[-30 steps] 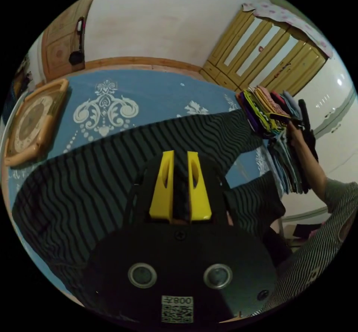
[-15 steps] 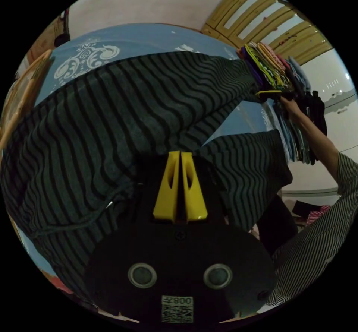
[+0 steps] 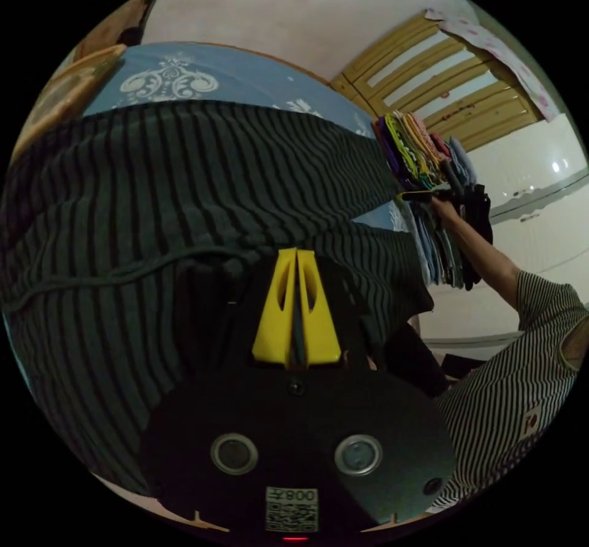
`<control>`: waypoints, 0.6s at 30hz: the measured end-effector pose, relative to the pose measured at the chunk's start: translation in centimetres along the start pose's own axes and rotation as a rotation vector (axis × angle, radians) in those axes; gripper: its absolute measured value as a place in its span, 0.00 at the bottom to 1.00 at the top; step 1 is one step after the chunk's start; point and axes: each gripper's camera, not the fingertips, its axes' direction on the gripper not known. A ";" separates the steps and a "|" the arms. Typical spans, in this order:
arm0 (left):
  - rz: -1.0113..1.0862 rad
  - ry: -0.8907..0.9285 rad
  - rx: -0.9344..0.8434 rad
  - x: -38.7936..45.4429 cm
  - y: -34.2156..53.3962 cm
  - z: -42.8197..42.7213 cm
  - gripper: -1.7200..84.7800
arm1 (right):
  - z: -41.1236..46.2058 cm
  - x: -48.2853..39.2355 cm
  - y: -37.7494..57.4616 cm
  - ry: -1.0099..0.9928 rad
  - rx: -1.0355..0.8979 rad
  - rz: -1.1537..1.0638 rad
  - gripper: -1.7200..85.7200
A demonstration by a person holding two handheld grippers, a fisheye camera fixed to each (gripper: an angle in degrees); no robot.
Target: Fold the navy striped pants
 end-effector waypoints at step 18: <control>-0.889 -0.115 0.496 -21.0 37.0 -16.5 0.14 | 6.2 2.6 21.0 -0.159 0.141 0.232 0.10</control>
